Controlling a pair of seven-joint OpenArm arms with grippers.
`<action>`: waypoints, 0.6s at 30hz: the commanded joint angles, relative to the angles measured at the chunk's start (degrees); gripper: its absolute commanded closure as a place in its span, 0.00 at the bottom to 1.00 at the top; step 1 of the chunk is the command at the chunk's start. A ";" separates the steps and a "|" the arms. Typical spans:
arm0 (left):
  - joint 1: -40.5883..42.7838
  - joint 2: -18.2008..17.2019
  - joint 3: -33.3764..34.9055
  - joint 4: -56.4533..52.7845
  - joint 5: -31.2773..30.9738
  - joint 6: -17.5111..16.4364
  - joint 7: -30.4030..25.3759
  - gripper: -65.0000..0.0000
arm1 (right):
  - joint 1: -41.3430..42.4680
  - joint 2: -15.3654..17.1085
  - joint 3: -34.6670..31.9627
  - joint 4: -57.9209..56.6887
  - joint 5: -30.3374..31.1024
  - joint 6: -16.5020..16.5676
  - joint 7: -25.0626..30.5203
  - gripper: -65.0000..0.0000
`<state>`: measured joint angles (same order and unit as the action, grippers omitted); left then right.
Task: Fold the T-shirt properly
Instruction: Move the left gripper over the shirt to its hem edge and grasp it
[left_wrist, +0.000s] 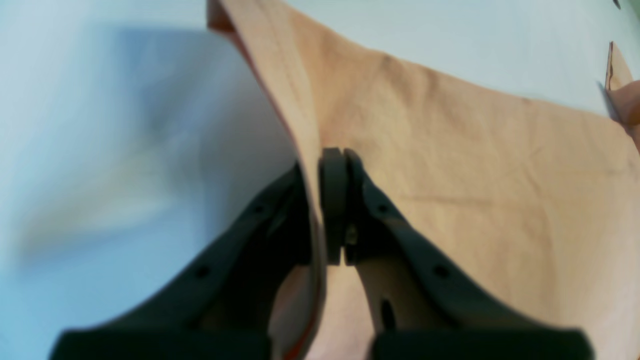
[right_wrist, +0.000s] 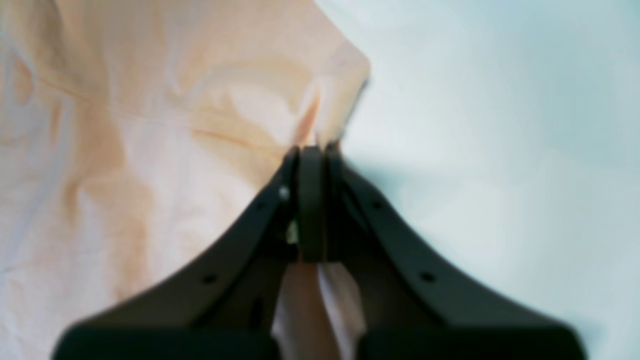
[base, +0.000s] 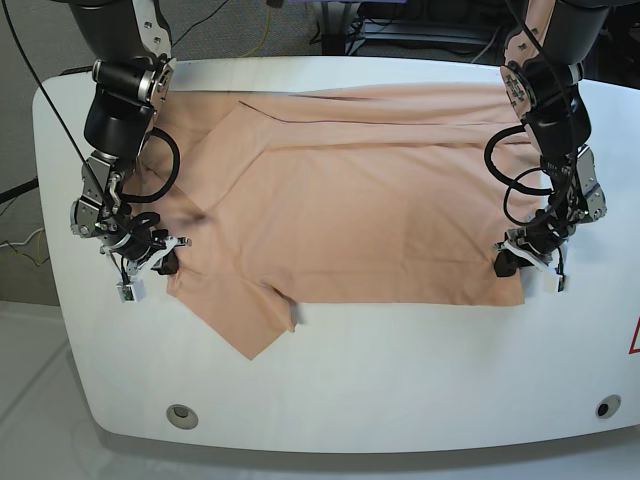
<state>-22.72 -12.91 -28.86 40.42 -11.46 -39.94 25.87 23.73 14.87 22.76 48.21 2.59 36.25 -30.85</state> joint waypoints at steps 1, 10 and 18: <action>-0.88 -0.68 0.07 0.50 0.61 -0.06 0.55 0.96 | 0.49 0.29 -0.13 0.28 -1.67 -0.07 -2.25 1.00; -0.80 -0.76 0.07 2.43 0.61 -0.06 0.73 0.96 | 0.49 0.29 -0.13 0.28 -1.67 -0.07 -2.25 1.00; 1.23 -0.76 0.33 7.53 0.61 -0.06 0.90 0.96 | 0.41 0.20 -0.13 1.77 -1.58 -0.07 -2.34 1.00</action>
<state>-20.08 -12.88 -28.69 45.98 -10.50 -39.92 27.38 23.68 14.76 22.76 48.66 2.57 36.25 -31.00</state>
